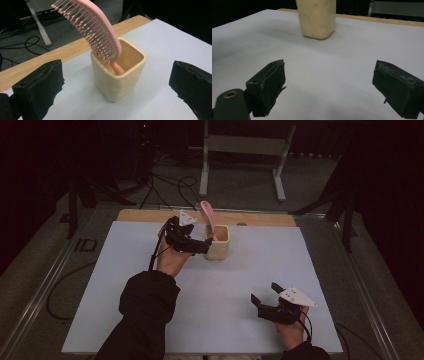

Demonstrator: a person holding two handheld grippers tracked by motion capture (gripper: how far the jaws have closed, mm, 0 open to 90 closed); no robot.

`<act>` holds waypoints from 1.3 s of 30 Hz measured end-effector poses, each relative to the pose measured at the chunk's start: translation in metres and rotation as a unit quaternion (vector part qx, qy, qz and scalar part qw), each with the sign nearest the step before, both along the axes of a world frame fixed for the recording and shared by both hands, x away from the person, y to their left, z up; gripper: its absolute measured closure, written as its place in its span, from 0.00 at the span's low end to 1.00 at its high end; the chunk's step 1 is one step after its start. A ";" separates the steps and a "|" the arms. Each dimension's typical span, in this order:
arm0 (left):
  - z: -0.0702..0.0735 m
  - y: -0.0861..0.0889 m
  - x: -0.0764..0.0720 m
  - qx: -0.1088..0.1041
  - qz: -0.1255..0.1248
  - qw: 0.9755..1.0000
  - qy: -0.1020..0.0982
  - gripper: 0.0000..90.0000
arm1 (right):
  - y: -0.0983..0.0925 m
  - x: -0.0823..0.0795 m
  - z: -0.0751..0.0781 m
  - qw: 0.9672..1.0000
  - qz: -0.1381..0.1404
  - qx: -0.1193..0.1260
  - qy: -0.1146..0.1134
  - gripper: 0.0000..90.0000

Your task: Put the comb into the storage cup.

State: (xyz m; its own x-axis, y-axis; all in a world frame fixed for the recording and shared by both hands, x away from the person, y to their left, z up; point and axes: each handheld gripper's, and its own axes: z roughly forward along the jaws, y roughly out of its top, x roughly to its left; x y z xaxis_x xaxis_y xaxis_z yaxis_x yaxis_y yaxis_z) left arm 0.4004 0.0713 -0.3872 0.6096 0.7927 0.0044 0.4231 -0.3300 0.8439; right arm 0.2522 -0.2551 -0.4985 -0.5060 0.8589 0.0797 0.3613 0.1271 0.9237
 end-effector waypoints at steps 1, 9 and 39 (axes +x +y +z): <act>0.000 0.001 -0.002 0.001 -0.002 1.000 0.000 0.00 | 0.000 0.000 0.000 1.000 0.000 0.000 0.000 0.12; -0.003 0.010 -0.018 0.013 -0.020 1.000 -0.003 0.00 | 0.001 0.000 0.000 1.000 0.001 0.001 0.000 0.12; -0.005 0.065 -0.070 -0.009 -0.021 0.999 -0.029 0.00 | 0.003 0.000 0.001 1.000 0.001 0.002 -0.003 0.12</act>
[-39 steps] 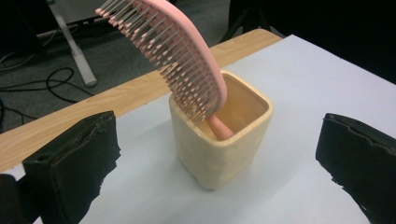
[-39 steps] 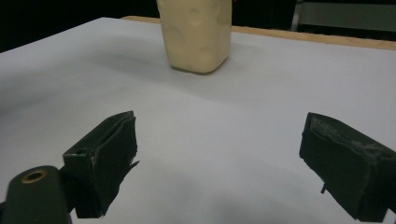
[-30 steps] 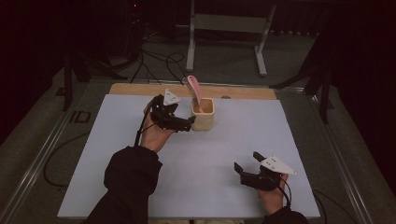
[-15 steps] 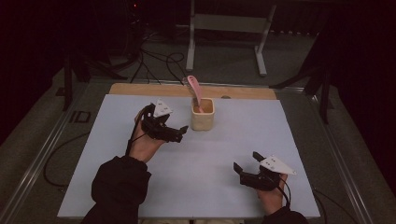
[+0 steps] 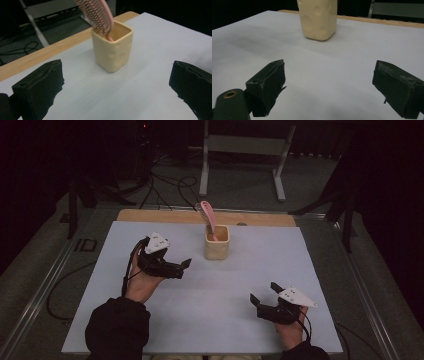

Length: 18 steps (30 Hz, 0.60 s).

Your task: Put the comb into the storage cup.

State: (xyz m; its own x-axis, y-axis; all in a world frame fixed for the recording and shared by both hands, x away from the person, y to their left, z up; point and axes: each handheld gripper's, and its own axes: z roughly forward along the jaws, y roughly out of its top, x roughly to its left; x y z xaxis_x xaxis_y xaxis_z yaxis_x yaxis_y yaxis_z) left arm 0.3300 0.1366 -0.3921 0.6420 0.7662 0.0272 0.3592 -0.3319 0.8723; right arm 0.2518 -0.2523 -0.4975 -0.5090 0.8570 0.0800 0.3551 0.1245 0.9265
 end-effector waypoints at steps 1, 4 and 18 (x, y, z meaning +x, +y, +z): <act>-0.001 0.003 -0.001 -0.001 0.003 1.000 -0.001 0.00 | 0.000 0.000 0.000 1.000 0.001 0.000 0.000 0.12; -0.003 0.012 -0.006 -0.003 0.013 1.000 -0.005 0.00 | 0.000 0.000 0.000 1.000 0.000 0.000 0.000 0.12; -0.024 0.041 -0.023 -0.020 0.048 0.999 0.000 0.00 | -0.003 0.001 -0.001 1.000 -0.002 0.004 -0.002 0.12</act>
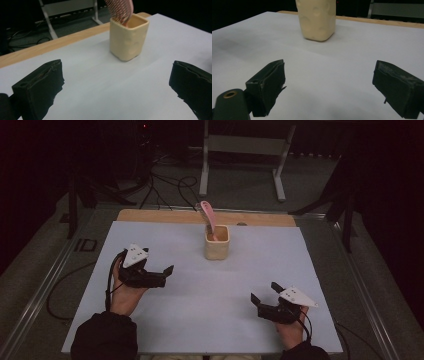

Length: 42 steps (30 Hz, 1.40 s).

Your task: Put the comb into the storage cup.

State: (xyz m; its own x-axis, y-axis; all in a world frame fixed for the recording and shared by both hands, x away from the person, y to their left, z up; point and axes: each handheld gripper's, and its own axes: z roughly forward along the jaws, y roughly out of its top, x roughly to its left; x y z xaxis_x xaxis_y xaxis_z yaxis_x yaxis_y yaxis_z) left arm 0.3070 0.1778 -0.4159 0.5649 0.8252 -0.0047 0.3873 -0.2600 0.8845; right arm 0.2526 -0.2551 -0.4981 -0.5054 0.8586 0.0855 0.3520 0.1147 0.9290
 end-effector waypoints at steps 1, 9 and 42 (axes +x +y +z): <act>-0.002 0.002 0.000 -0.001 0.001 1.000 0.001 0.00 | -0.001 0.000 0.000 1.000 0.000 0.001 -0.002 0.12; -0.018 0.014 -0.006 -0.002 0.013 1.000 0.001 0.00 | -0.002 0.001 0.000 1.000 -0.002 0.006 -0.001 0.12; -0.056 0.049 -0.035 -0.020 0.040 0.999 -0.012 0.00 | -0.005 0.001 0.000 1.000 -0.008 0.009 -0.004 0.12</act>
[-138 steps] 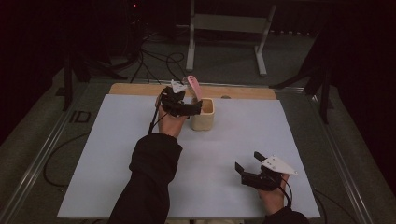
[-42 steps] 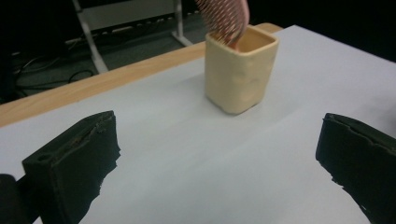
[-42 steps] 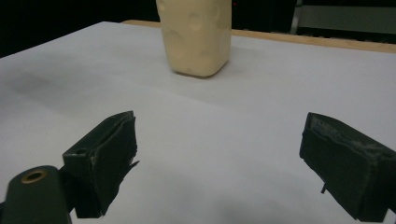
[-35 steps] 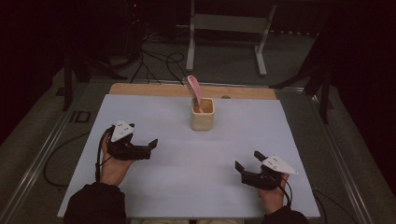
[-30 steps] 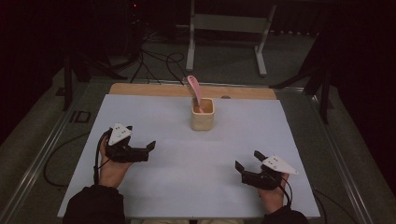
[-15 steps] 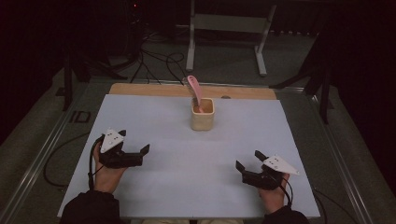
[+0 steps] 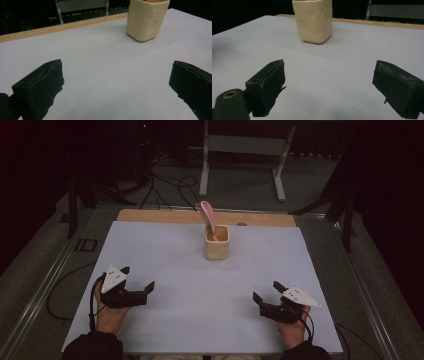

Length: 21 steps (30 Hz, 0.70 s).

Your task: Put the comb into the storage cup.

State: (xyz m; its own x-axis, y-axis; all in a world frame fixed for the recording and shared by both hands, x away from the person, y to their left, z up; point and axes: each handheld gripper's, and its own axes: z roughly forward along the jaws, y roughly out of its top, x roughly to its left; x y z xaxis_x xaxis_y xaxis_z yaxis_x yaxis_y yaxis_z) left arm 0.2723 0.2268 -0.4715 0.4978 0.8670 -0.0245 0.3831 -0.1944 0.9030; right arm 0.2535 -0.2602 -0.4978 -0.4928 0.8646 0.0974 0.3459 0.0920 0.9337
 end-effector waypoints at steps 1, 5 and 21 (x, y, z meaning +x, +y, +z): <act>-0.002 0.001 -0.001 0.000 0.001 1.000 0.001 0.00 | 0.000 0.000 0.000 1.000 0.000 0.000 0.000 0.12; -0.007 0.004 -0.004 -0.001 0.002 1.000 0.002 0.00 | 0.000 0.000 0.000 1.000 0.001 -0.001 -0.001 0.12; -0.015 0.012 -0.019 0.003 0.008 1.000 -0.001 0.00 | -0.004 -0.002 0.003 1.000 -0.003 0.001 -0.004 0.12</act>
State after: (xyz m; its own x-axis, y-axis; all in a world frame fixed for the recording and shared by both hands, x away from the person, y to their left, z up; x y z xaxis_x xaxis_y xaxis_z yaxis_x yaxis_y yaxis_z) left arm 0.2533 0.2383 -0.4863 0.4837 0.8751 -0.0180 0.3837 -0.1935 0.9029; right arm 0.2519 -0.2647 -0.4952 -0.4879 0.8677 0.0950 0.3386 0.0878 0.9368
